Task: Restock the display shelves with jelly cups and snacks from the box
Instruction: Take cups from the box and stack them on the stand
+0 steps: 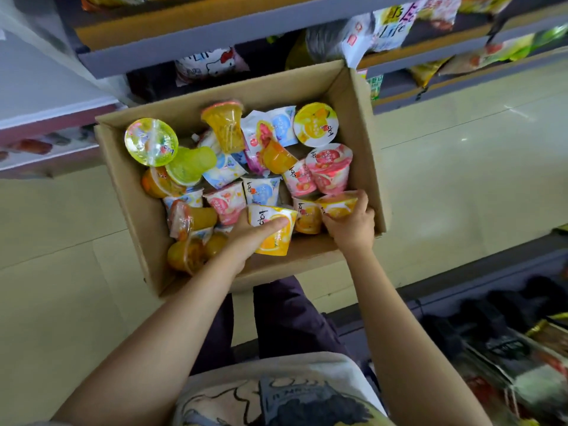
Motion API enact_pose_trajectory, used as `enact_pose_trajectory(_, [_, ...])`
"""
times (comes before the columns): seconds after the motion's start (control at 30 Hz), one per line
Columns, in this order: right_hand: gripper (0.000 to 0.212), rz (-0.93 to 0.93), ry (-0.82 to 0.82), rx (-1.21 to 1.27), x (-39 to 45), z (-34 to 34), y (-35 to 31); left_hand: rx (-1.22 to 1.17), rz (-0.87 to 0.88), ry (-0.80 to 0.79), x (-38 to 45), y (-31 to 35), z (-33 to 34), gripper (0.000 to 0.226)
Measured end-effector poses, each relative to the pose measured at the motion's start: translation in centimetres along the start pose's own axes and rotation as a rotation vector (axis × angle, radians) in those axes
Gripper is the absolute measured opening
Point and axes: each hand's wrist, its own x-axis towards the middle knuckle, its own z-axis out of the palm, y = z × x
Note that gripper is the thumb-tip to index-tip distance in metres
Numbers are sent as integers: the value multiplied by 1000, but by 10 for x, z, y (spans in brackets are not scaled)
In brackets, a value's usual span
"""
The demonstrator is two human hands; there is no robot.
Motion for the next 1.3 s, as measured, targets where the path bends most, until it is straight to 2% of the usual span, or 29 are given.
enact_pose_trajectory(0.13, [95,-46,-6,-72,9,2,3,-57,-16,7,11,-5,12,58])
enact_pose_trajectory(0.27, [91,-41,8,-56,11,11,-4,-97,-4,12,17,-12,14,91])
enact_pose_trajectory(0.3, [93,-54,1,-15,11,14,-6,-110,-10,16,16,-12,13,94])
enact_pose_trajectory(0.37, [99,-87,-10,67,12,17,-8,-138,-19,7,15,-12,12,90])
enact_pose_trajectory(0.47, [109,-59,-45,191,13,12,-13,-157,-16,20,12,-13,9,72])
enact_pose_trajectory(0.5, [111,-54,-64,231,12,10,-15,-167,-17,31,11,-11,7,74])
enact_pose_trajectory(0.63, [110,-50,-160,413,-9,4,-37,-209,16,53,-7,0,-5,112])
enact_pose_trajectory(0.7, [106,14,-199,524,-24,-6,-55,-239,53,67,-25,11,-19,122])
enact_pose_trajectory(0.77, [104,63,-238,632,-40,-20,-76,-255,90,90,-48,25,-32,112])
enact_pose_trajectory(0.83, [110,28,-236,744,-57,-33,-97,-253,157,136,-72,39,-50,80])
enact_pose_trajectory(0.97, [107,-88,-196,831,-94,-56,-145,-249,240,173,-111,60,-91,66])
enact_pose_trajectory(1.0, [111,-98,-205,858,-104,-59,-156,-228,263,163,-119,64,-102,66])
enact_pose_trajectory(1.07, [111,-142,-230,891,-122,-62,-177,-186,305,135,-133,69,-122,82])
enact_pose_trajectory(1.17, [78,-233,-320,920,-159,-55,-203,-178,353,84,-149,67,-149,95])
enact_pose_trajectory(1.3, [63,-353,-469,984,-222,-32,-235,-233,461,41,-184,73,-190,87])
